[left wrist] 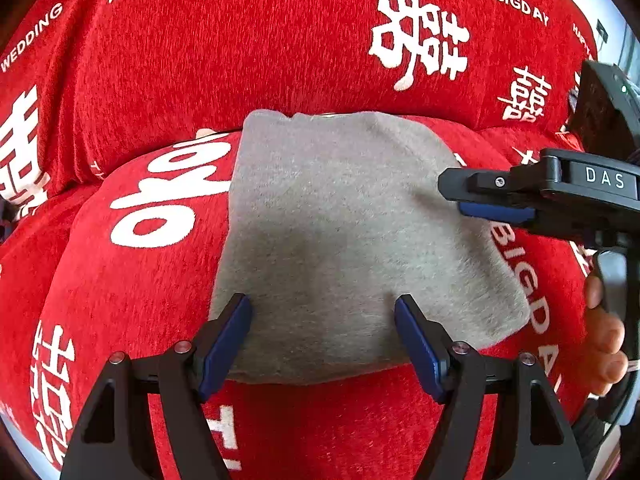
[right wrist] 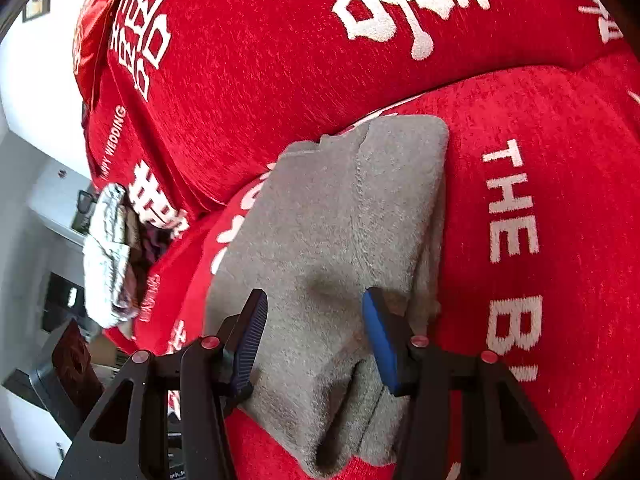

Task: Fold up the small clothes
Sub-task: 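Press and square the folded sweater with the right tool, then close both tools on the folded sweater's edge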

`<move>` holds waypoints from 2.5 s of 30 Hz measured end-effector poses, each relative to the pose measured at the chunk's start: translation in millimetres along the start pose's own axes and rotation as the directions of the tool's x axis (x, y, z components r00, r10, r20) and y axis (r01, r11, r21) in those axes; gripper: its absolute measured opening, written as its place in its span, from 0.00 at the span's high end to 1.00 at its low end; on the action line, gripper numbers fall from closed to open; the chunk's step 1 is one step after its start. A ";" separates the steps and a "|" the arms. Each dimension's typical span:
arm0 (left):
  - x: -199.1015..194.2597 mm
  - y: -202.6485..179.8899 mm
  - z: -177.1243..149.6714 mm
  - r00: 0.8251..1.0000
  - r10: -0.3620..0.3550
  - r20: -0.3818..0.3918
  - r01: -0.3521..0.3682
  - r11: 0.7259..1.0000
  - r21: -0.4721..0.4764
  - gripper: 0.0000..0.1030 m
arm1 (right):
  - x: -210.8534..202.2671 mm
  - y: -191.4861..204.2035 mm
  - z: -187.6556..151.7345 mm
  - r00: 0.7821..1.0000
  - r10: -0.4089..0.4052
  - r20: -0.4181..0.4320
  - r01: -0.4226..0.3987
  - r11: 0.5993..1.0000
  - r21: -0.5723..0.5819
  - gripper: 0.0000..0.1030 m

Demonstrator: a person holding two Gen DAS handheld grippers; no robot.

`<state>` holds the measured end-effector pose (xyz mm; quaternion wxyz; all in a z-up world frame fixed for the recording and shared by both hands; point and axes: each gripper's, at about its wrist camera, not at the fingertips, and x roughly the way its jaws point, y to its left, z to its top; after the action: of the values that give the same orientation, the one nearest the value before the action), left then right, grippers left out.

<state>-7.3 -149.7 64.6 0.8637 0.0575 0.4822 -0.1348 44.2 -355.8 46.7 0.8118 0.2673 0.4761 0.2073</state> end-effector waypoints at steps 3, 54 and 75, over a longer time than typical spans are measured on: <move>-17.1 16.8 0.9 0.999 -0.035 0.033 0.036 0.999 -0.038 0.27 | -10.8 14.0 -5.2 0.996 -0.086 0.030 0.087 0.996 -0.018 0.48; 116.9 69.3 82.5 0.890 -0.413 -0.194 0.351 0.891 -0.287 0.01 | 45.6 -40.6 34.6 0.999 -0.051 -0.002 0.051 0.991 0.123 0.30; 91.6 35.5 82.5 0.975 -0.211 -0.067 0.206 0.976 -0.073 0.46 | 63.1 35.3 27.0 0.953 -0.290 0.081 0.302 0.922 -0.244 0.64</move>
<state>116.1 -150.9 29.4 0.8276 -0.0167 0.5217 -0.2064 94.2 -297.6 38.1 0.8713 0.0909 0.4628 0.1355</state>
